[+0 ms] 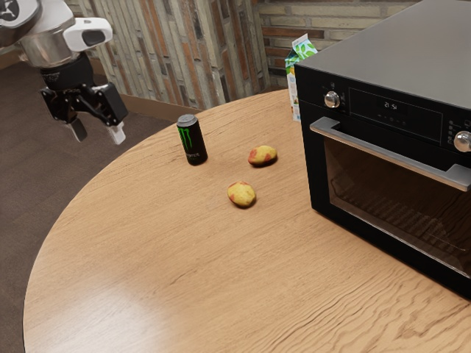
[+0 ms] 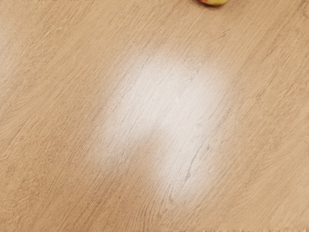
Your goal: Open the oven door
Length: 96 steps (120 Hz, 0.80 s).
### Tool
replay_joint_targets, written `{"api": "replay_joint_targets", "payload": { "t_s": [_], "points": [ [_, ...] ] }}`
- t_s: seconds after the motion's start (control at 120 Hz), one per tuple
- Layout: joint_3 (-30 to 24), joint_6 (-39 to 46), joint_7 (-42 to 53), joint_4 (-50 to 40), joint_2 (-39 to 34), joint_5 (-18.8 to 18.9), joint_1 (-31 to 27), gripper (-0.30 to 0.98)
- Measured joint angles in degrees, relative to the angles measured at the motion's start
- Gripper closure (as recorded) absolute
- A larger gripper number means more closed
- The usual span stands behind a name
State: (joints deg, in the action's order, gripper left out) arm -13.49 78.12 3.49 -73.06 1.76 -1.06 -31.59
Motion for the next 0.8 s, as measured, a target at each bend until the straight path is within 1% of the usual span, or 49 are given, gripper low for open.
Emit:
{"api": "replay_joint_targets", "payload": {
  "t_s": [0.1, 0.125, 0.15, 0.183, 0.217, 0.233, 0.267, 0.317, 0.333, 0.35, 0.4, 0.417, 0.442, 0.483, 0.533, 0.617, 0.8],
  "points": [
    [-0.1, -0.3, 0.4, 0.3, 0.1, 0.0, 2.5, 0.02],
    [-0.2, -0.4, 0.6, 1.4, -0.2, 0.1, 3.2, 0.02],
    [-0.7, -0.5, 1.4, 3.4, -1.9, 0.3, 3.0, 0.02],
    [-3.1, -0.4, 4.0, 6.2, -4.7, 0.6, 0.9, 0.02],
    [-7.4, -0.2, 7.6, 8.5, -7.2, 0.9, -0.9, 0.02],
    [-9.5, -0.1, 9.3, 9.3, -8.2, 1.0, 1.0, 0.02],
    [-12.6, 0.2, 12.4, 10.2, -9.4, 0.8, 9.2, 0.02],
    [-14.5, 0.6, 16.7, 7.3, -13.1, 0.4, 19.7, 0.02],
    [-13.9, 1.1, 18.2, 4.5, -15.5, 0.1, 22.6, 0.02],
    [-11.9, 1.9, 19.6, 0.6, -18.5, -0.5, 26.0, 0.02],
    [-3.8, 4.9, 24.1, -9.9, -25.5, -2.1, 37.3, 0.02],
    [-1.2, 6.0, 25.6, -12.4, -26.7, -2.4, 41.2, 0.02],
    [1.4, 7.5, 28.0, -15.1, -27.8, -2.6, 45.4, 0.02],
    [3.7, 9.8, 31.9, -17.5, -27.5, -3.0, 49.8, 0.02],
    [5.0, 12.6, 36.3, -18.1, -24.5, -3.2, 52.2, 0.02],
    [5.5, 16.0, 43.0, -16.9, -19.5, -3.5, 53.9, 0.02],
    [5.7, 20.3, 55.5, -13.4, -13.7, -3.8, 54.6, 0.02]
  ]
}}
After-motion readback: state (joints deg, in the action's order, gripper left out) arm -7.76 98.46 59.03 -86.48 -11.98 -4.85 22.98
